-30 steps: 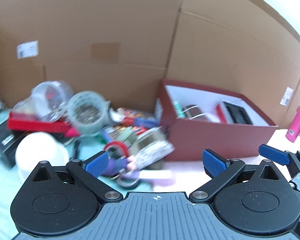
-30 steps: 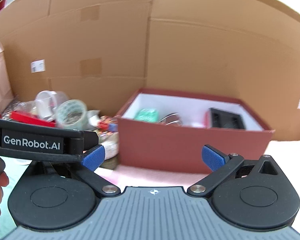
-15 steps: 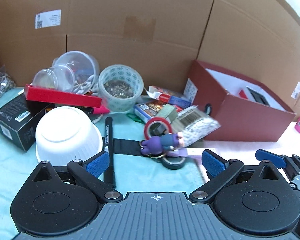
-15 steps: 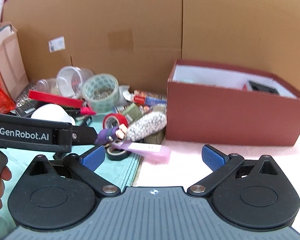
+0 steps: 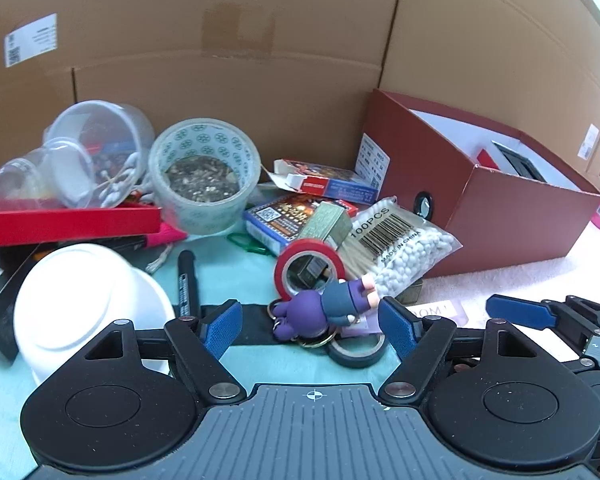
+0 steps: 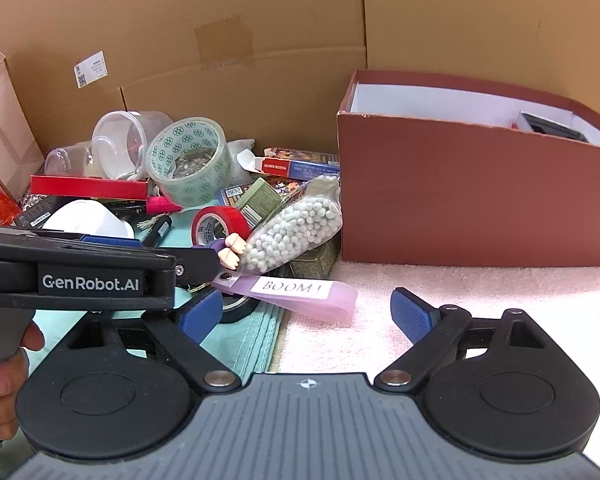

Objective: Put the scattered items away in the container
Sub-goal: 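Close the left gripper on the purple figure keychain and lift it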

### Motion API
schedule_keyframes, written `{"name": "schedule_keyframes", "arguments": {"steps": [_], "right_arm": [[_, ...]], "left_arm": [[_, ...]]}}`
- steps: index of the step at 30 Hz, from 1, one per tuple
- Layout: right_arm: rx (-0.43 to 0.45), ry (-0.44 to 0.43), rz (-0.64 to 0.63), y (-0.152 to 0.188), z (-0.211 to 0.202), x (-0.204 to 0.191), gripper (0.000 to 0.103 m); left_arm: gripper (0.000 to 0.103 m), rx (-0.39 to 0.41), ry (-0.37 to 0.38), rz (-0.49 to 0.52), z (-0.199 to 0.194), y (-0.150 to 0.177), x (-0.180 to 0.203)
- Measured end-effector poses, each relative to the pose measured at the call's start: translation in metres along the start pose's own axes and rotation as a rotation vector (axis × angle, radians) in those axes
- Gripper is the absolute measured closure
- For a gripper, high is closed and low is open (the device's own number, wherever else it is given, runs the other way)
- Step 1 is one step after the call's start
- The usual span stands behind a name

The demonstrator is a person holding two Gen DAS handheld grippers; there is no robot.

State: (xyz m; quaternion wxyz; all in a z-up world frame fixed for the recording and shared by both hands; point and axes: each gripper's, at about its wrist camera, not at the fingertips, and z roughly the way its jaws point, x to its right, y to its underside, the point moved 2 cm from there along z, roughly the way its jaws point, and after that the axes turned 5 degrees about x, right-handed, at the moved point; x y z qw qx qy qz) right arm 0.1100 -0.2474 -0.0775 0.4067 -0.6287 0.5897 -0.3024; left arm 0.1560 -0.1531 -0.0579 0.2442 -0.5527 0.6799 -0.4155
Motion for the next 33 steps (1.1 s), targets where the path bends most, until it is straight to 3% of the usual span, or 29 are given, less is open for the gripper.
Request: {"name": "schedule_keyframes", "arguments": {"steps": [4,5,7,11,15,17,25,33], "right_arm": [[-0.032,-0.026,0.009,0.000,0.010,0.002,0.022],[-0.042,-0.032,0.011,0.000,0.012,0.002,0.030],[-0.040,-0.017,0.014,0.000,0.011,0.003,0.038],[-0.036,-0.005,0.032,0.001,0.007,0.008,0.055],[-0.029,0.016,0.035,0.001,0.000,0.010,0.083],[-0.023,0.009,0.043,0.002,-0.005,0.011,0.088],[-0.011,-0.073,0.024,0.001,-0.035,0.000,0.090],[-0.070,-0.134,0.006,0.019,-0.067,-0.007,0.090]], "left_arm": [[0.020,-0.015,0.011,0.006,0.010,-0.005,0.001],[0.023,-0.019,0.020,0.011,0.013,-0.006,0.001],[0.046,-0.030,0.048,0.018,0.015,-0.007,0.002],[0.058,-0.030,0.017,0.044,0.013,-0.003,0.005],[0.062,-0.029,-0.005,0.032,0.008,-0.001,0.001],[0.062,-0.034,-0.004,0.008,0.005,-0.001,-0.003],[0.063,-0.058,-0.008,-0.051,-0.028,0.014,-0.012],[0.062,-0.120,0.051,-0.043,-0.070,0.034,-0.004]]}}
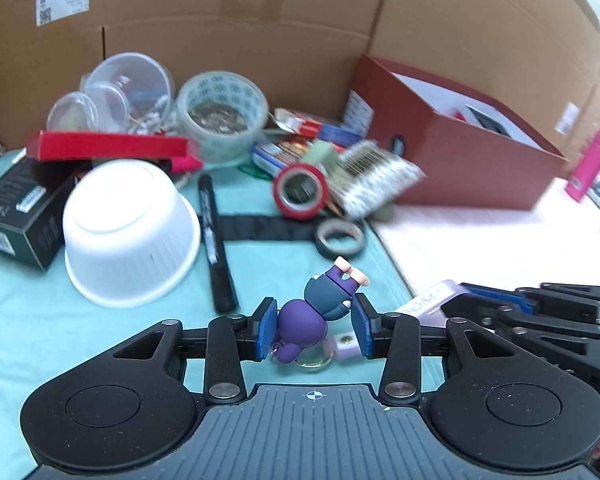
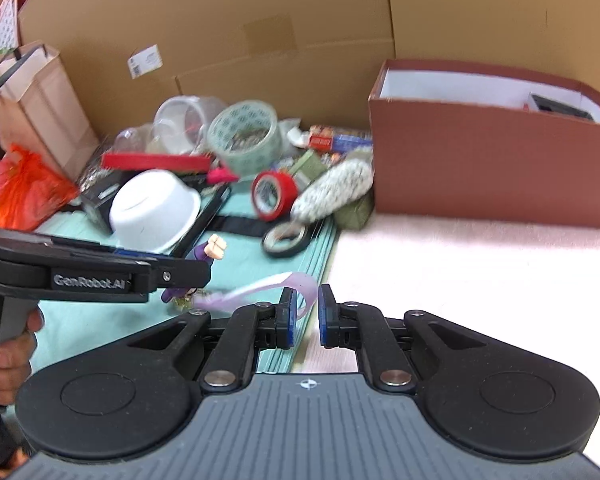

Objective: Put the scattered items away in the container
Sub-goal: 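Close the left gripper on the purple figure keychain and lift it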

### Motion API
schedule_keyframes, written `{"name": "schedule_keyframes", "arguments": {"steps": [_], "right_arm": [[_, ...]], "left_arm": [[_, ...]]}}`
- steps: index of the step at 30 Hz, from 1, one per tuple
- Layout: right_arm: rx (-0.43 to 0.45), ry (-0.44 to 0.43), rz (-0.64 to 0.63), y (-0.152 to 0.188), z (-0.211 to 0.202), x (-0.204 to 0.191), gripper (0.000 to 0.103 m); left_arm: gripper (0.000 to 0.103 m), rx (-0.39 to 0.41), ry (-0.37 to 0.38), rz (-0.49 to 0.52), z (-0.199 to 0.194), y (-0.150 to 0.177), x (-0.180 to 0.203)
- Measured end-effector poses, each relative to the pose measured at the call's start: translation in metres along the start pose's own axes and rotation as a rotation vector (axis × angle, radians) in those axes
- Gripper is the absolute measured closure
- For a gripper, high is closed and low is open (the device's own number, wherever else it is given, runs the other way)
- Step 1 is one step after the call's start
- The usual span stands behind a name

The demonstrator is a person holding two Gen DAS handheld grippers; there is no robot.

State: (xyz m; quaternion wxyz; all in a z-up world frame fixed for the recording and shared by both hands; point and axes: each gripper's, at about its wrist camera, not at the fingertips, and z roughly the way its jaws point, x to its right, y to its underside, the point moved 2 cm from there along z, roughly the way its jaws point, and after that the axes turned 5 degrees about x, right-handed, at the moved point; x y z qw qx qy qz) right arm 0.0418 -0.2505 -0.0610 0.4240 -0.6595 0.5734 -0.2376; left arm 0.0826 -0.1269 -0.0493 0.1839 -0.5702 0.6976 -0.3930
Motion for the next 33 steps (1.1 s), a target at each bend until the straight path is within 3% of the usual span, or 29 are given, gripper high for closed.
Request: {"name": "schedule_keyframes", "arguments": {"steps": [6,8,13,19,22,24,29,33], "right_arm": [[-0.045,-0.003,-0.002,0.024,-0.015,-0.005,0.086],[-0.052,-0.003,0.001,0.028,-0.016,-0.005,0.086],[-0.044,0.003,-0.025,0.028,-0.018,-0.010,0.085],[-0.052,-0.011,-0.059,0.032,-0.018,-0.016,0.071],[-0.047,-0.016,-0.064,0.031,-0.018,-0.018,0.064],[-0.033,-0.023,-0.078,0.030,-0.018,-0.021,0.046],[-0.022,-0.016,-0.125,0.030,-0.014,-0.030,0.043],[-0.033,-0.012,-0.121,0.032,-0.012,-0.027,0.045]], "left_arm": [[0.059,-0.008,0.003,-0.002,-0.008,0.016,0.003],[0.045,-0.010,0.015,-0.011,-0.008,0.017,0.001],[0.034,0.002,0.019,0.004,-0.011,0.018,0.004],[0.035,-0.005,0.025,0.021,-0.010,0.020,0.007],[0.047,-0.001,0.019,0.034,-0.010,0.019,0.007],[0.047,-0.003,0.027,0.028,-0.010,0.019,0.006],[0.041,-0.002,0.037,0.045,-0.011,0.021,0.007],[0.046,-0.001,0.027,0.082,-0.011,0.022,0.009]]}}
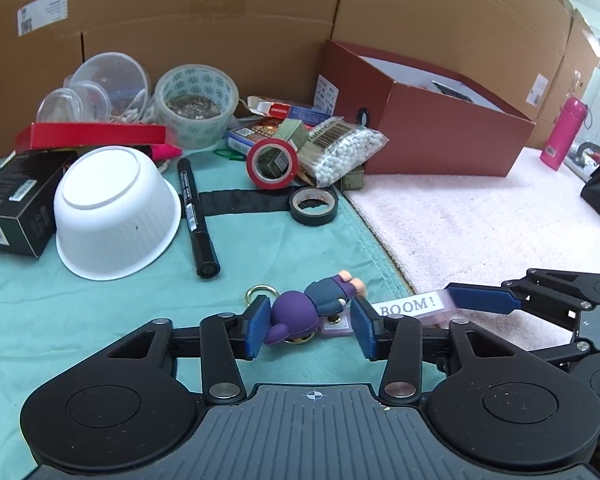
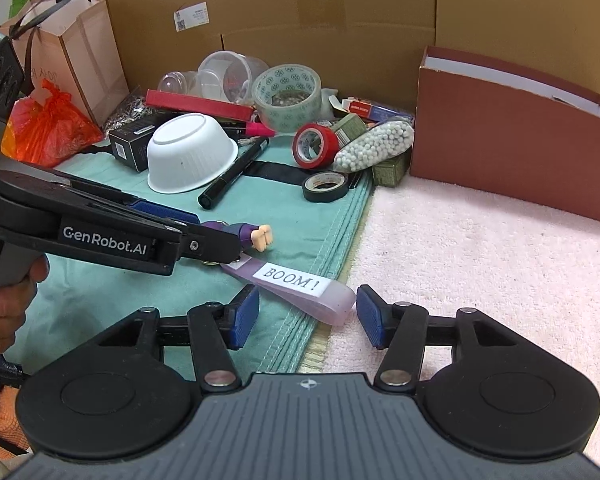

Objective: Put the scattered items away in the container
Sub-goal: 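Close the left gripper on the purple figure keychain and lift it, then carry the keychain with the left gripper over the shoebox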

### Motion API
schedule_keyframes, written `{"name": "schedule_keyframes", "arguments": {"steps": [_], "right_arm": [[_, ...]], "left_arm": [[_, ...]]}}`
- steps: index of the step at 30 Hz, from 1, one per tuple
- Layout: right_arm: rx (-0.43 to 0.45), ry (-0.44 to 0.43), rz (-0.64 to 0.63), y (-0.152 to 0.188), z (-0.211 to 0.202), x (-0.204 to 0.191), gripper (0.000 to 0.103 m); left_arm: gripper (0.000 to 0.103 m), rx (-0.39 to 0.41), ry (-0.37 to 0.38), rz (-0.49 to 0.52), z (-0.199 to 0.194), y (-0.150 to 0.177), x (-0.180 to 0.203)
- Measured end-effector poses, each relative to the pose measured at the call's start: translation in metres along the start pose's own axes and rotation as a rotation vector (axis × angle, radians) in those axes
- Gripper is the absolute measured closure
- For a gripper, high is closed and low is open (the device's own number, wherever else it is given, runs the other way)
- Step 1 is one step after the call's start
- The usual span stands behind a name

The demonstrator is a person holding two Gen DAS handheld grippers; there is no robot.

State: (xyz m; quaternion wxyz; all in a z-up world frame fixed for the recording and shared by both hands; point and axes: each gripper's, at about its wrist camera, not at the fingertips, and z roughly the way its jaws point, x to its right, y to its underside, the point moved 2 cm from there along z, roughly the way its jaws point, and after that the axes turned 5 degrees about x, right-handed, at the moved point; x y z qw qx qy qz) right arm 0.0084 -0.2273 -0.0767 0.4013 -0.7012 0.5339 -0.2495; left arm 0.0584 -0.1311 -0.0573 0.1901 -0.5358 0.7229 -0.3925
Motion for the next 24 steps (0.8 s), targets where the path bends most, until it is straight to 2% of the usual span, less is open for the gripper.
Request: {"name": "schedule_keyframes", "arguments": {"steps": [2,3,4,6,8,9,12,13,17,20,24], "right_arm": [[-0.009,0.007,0.013,0.001,0.002,0.002,0.050],[-0.012,0.016,0.021,0.001,0.003,0.004,0.056],[-0.011,0.025,0.030,0.001,0.004,0.005,0.058],[-0.009,0.029,0.052,-0.001,0.003,0.008,0.062],[-0.009,0.030,0.063,-0.001,0.003,0.010,0.062],[-0.009,0.031,0.064,0.000,0.003,0.010,0.062],[-0.007,0.041,0.063,0.000,0.004,0.008,0.063],[-0.005,0.043,0.064,0.000,0.004,0.008,0.064],[0.002,0.063,0.078,0.000,0.003,0.013,0.082],[0.011,0.055,0.119,-0.001,0.000,0.018,0.085],[0.038,0.049,0.111,-0.007,-0.008,0.018,0.088]], "left_arm": [[0.046,0.002,0.003,-0.002,0.001,0.000,-0.001],[0.043,0.004,0.003,-0.001,0.001,0.000,-0.001],[0.038,0.006,0.009,0.005,0.002,0.000,-0.001],[0.038,0.011,0.000,0.028,0.003,0.002,0.003],[0.041,0.013,-0.018,0.069,0.004,0.003,0.007],[0.053,0.017,-0.029,0.087,0.004,0.004,0.009],[0.055,0.017,-0.033,0.088,0.006,0.002,0.007],[0.060,0.017,-0.032,0.080,0.007,0.001,0.006],[0.063,0.016,-0.041,0.073,0.007,0.000,0.005],[0.065,0.012,-0.046,0.051,0.006,-0.001,0.006],[0.065,-0.002,-0.022,0.006,0.004,-0.004,0.004]]}}
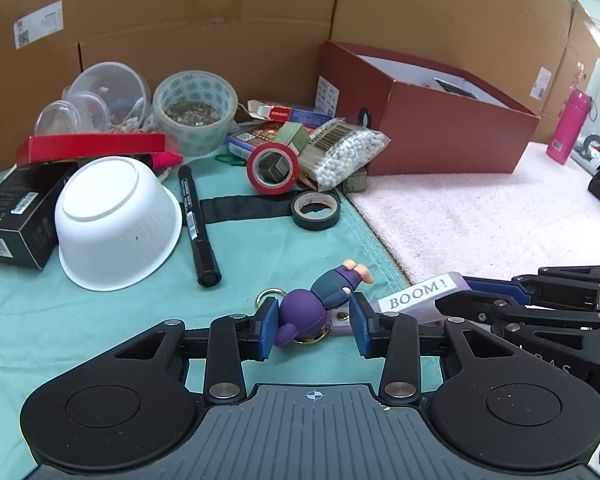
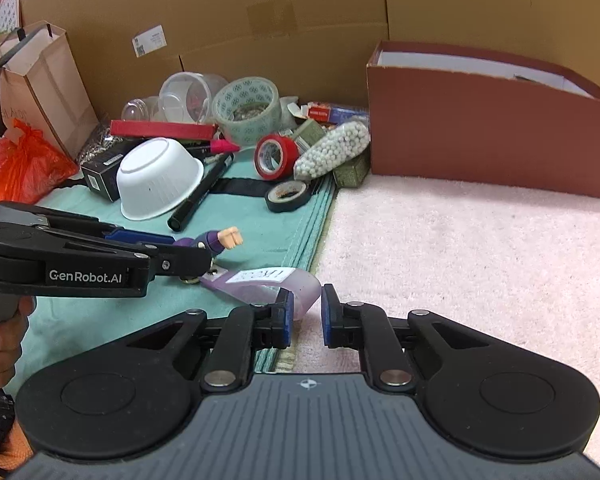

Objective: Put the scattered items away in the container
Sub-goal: 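Carry the keychain with the left gripper over the shoebox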

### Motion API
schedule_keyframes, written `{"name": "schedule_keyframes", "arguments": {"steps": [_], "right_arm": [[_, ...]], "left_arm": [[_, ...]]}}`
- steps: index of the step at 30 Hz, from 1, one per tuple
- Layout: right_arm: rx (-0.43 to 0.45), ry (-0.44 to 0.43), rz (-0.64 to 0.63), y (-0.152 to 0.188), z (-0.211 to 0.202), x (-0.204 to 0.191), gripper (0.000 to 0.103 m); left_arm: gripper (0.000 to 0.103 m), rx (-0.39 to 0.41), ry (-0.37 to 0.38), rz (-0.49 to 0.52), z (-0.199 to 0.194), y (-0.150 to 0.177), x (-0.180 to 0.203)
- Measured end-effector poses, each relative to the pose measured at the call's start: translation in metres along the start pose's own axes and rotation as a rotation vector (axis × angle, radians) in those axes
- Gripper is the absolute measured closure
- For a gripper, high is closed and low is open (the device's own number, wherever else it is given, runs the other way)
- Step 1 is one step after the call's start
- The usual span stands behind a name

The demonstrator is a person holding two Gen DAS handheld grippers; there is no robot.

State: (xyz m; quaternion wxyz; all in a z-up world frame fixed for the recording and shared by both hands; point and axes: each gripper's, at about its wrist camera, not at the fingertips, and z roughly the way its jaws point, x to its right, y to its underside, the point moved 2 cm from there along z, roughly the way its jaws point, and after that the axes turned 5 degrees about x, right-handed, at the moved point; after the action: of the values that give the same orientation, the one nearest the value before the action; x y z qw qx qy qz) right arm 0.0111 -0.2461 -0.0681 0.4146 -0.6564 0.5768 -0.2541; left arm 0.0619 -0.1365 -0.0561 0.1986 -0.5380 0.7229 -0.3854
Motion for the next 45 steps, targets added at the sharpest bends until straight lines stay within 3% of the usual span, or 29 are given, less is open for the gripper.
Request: {"name": "schedule_keyframes", "arguments": {"steps": [10,23,35,45], "right_arm": [[0.115,-0.031,-0.019,-0.035,-0.026,0.001,0.093],[0.323,0.029,-0.042,-0.103,-0.052,0.032,0.096],[0.417,0.124,-0.021,-0.168,-0.035,0.088,0.096],[0.394,0.181,0.059,-0.175,-0.002,0.150,0.096]], "left_arm": [[0.065,0.039,0.126,-0.069,-0.013,-0.029,0.013],[0.066,0.192,0.217,0.030,-0.026,-0.117,0.067],[0.066,0.255,0.253,0.063,0.020,-0.200,0.104],[0.066,0.214,0.295,0.067,0.093,-0.225,0.130]]}}
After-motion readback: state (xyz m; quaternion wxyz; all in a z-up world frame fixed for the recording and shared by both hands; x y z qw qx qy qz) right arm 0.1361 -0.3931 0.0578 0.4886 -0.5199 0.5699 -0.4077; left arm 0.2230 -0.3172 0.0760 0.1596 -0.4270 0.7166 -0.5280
